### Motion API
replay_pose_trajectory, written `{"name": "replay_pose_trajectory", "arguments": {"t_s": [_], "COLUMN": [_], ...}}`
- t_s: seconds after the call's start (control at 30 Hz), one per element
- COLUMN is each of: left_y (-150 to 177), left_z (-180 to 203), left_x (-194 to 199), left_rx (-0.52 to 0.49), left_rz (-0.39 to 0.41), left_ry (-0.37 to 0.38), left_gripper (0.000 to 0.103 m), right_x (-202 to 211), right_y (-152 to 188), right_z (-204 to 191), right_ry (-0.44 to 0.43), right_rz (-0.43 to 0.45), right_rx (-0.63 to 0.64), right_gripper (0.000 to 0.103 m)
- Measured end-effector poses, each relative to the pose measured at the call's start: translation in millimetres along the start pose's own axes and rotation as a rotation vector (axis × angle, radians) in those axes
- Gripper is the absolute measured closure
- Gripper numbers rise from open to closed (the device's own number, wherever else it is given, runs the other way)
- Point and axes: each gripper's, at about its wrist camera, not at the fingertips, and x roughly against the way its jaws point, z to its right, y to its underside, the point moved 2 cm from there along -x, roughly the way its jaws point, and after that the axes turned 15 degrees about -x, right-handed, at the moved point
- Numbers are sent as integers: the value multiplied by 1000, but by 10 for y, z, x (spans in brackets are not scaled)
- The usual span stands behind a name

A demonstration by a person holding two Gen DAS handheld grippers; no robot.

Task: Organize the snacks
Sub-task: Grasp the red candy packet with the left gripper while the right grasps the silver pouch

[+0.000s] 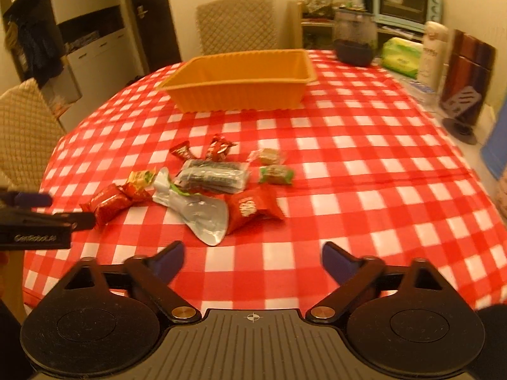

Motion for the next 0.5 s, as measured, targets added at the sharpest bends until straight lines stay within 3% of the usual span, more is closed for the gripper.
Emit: {"name": "replay_pose_trajectory", "arguments": {"t_s": [0.2,0.37,0.5], "left_y": [-39,-75,-69], "left_z": [-22,-19,-9], "left_x": [-243,-396,-440], "left_rx": [-67,-88,-80], "left_rz": [17,22,25], "left_ry": [43,80,105], "left_gripper": [32,53,64], "right_x": [-241,-339,-408], "right_y": [-7,-33,-55], "right_z": [-110,-165,-212], "right_ry": [-27,-39,-45], "right_rz": [2,17,22], "right_rx": [56,94,116], "right_gripper": [21,25,25]}}
